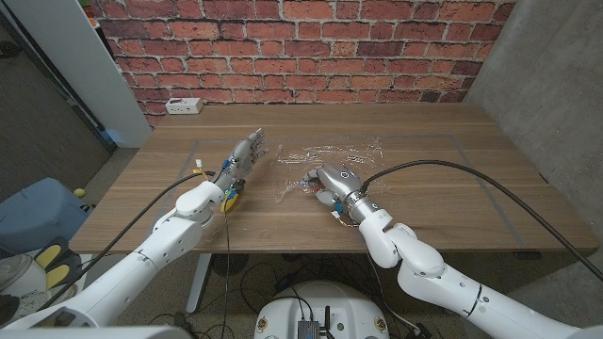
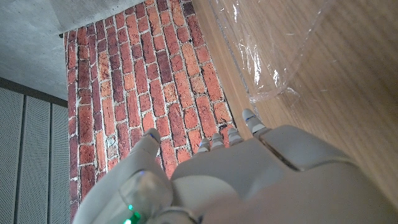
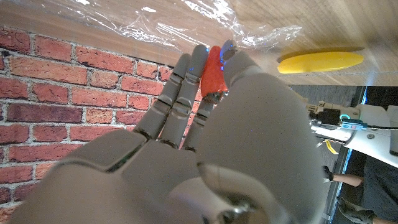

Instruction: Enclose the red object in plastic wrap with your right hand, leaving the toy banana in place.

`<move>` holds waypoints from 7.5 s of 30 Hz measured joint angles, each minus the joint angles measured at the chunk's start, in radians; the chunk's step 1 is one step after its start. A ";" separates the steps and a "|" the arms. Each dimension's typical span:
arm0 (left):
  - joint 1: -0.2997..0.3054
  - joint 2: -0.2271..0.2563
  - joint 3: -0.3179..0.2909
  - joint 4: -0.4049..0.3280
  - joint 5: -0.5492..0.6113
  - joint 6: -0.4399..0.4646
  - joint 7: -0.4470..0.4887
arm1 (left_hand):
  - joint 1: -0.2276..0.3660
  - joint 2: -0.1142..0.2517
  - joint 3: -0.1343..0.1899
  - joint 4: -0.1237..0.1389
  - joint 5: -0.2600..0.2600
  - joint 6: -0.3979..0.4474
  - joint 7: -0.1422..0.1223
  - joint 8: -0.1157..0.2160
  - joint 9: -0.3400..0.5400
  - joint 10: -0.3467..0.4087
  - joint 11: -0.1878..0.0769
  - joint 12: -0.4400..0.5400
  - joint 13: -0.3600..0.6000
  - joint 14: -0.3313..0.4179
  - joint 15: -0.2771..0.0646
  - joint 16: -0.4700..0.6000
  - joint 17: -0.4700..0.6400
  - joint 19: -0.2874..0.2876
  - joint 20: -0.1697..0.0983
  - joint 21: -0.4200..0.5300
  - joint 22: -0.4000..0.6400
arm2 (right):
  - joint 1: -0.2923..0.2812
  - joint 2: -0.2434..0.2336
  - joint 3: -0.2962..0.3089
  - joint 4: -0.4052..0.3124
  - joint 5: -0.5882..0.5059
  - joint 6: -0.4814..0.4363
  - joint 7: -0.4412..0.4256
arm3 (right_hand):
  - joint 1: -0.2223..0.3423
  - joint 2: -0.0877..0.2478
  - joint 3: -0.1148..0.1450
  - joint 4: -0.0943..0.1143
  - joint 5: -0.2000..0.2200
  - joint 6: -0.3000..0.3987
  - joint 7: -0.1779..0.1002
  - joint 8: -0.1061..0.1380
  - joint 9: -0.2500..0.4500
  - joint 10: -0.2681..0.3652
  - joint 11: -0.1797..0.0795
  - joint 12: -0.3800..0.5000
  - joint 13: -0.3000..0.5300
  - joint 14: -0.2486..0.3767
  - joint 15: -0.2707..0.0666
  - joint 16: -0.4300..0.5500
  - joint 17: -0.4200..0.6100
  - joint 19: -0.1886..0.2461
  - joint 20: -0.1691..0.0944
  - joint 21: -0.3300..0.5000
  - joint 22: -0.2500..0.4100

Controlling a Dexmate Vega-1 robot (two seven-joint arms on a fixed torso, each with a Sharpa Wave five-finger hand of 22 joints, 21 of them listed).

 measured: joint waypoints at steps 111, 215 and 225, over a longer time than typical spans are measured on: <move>-0.015 0.015 0.016 -0.057 0.021 0.090 0.056 | -0.009 0.001 0.000 0.000 0.000 0.047 -0.019 0.011 0.000 0.000 0.011 0.006 0.000 0.000 0.007 0.000 0.000 0.000 0.000 -0.021 0.000 | 0.232 0.098 -0.002 0.349 0.436 -0.086 -0.091 | -0.468 0.048 -0.194 0.188 0.044 -0.505 0.052 -0.105 -0.026 -0.520 0.055 -0.145 -0.068 -0.560 0.066 -0.443 -0.174 -0.366 0.199 0.035 -0.123; -0.370 0.232 0.370 -0.301 0.740 0.703 -0.161 | -0.074 -0.003 -0.003 0.028 0.000 0.399 0.045 0.021 0.005 0.213 -0.012 0.028 0.002 0.021 -0.018 -0.009 0.002 -0.003 -0.010 -0.087 0.009 | 0.357 0.241 -0.054 0.493 0.612 -0.606 -0.512 | -0.318 0.124 -0.053 0.023 0.007 0.048 0.095 0.042 -0.009 -0.277 0.012 -0.090 -0.077 -0.424 0.059 -0.328 -0.253 -0.253 0.114 -0.058 -0.120; -0.398 0.236 0.419 -0.337 0.862 0.807 -0.206 | -0.079 -0.008 -0.007 0.032 0.000 0.398 0.044 0.014 0.005 0.218 -0.018 0.028 0.002 0.021 -0.018 -0.009 0.000 0.000 -0.007 -0.091 0.009 | 0.357 0.223 -0.087 0.420 0.560 -0.607 -0.492 | -0.319 0.124 -0.044 0.030 0.003 0.058 0.100 0.050 -0.010 -0.254 0.014 -0.090 -0.077 -0.379 0.061 -0.314 -0.253 -0.247 0.117 -0.054 -0.120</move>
